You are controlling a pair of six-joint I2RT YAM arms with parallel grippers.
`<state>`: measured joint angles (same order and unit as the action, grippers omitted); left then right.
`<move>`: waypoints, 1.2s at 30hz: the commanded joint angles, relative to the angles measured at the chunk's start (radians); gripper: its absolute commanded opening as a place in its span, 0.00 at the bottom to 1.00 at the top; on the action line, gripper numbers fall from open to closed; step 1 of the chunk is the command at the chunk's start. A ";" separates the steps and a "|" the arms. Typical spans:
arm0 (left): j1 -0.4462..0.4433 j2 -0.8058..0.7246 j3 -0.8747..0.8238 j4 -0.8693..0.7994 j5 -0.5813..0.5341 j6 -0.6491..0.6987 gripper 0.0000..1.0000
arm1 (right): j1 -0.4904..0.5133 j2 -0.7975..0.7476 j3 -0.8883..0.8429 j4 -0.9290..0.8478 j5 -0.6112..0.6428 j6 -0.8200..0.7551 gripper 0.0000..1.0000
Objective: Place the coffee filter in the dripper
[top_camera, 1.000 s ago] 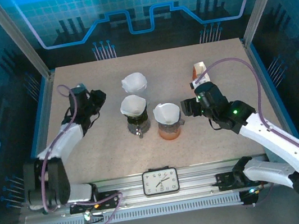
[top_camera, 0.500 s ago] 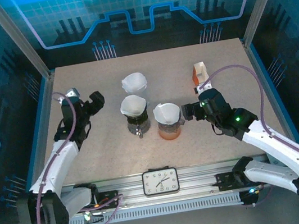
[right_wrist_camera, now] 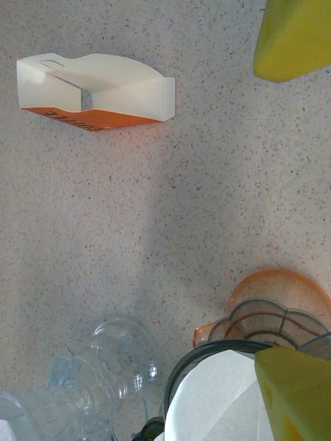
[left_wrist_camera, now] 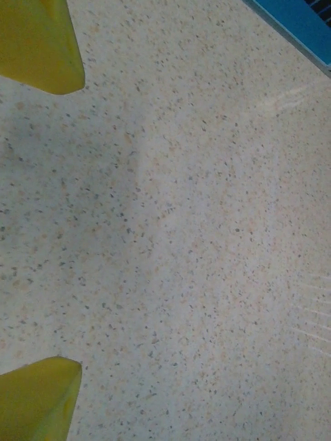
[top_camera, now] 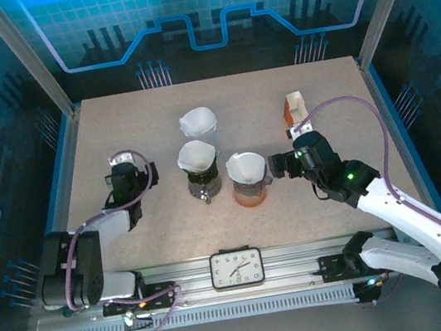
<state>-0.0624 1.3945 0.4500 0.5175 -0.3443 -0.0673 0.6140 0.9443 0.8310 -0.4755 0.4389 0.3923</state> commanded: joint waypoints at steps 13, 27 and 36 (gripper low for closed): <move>0.034 0.152 -0.087 0.430 0.073 0.027 0.99 | -0.033 0.033 -0.023 0.070 0.203 0.017 1.00; 0.029 0.156 -0.089 0.447 0.066 0.035 0.99 | -0.395 0.114 -0.176 0.390 0.111 -0.204 1.00; 0.030 0.158 -0.088 0.446 0.066 0.034 0.99 | -0.490 0.274 -0.449 1.093 -0.094 -0.339 1.00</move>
<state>-0.0383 1.5486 0.3416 0.9298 -0.2909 -0.0452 0.1234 1.1519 0.3763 0.3161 0.4267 0.1173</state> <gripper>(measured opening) 0.990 0.997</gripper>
